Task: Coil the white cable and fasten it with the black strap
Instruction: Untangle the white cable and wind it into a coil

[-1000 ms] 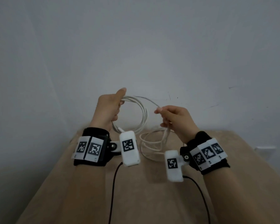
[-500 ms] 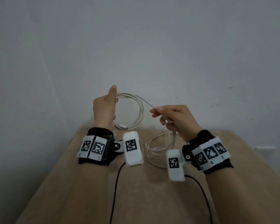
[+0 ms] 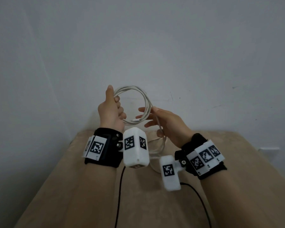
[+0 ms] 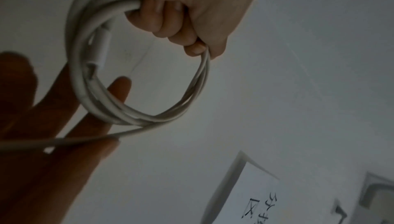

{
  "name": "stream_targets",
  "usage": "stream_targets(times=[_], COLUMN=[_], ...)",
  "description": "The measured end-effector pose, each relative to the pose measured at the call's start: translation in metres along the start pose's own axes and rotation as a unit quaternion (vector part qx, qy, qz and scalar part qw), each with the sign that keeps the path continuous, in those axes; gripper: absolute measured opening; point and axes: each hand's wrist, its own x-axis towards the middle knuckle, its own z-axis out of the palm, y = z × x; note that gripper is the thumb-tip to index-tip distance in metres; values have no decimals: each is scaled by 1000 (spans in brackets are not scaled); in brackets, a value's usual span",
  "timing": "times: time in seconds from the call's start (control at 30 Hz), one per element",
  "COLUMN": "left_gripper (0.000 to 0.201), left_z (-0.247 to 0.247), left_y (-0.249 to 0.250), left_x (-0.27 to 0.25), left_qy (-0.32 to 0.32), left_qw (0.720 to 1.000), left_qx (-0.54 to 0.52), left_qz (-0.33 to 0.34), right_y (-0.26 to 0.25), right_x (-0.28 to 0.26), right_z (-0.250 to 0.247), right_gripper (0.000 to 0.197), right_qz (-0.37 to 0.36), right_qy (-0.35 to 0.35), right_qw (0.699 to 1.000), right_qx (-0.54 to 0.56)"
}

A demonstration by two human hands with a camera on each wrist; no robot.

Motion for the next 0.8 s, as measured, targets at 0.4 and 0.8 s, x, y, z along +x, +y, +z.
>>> stream_targets(times=[0.4,0.8], left_gripper=[58,41], left_z=[2,-12], left_y=[-15,-5], left_x=[9,5], left_qy=[-119,-196], left_qw=[967,953], left_qx=[-154,227], left_qz=[-166,-28], right_y=[7,6], right_x=[6,4], right_z=[1,-16], right_gripper=[32,27], right_qz=[-34,-11], right_qy=[12,6], right_qw=[976,992], right_qx=[213,123])
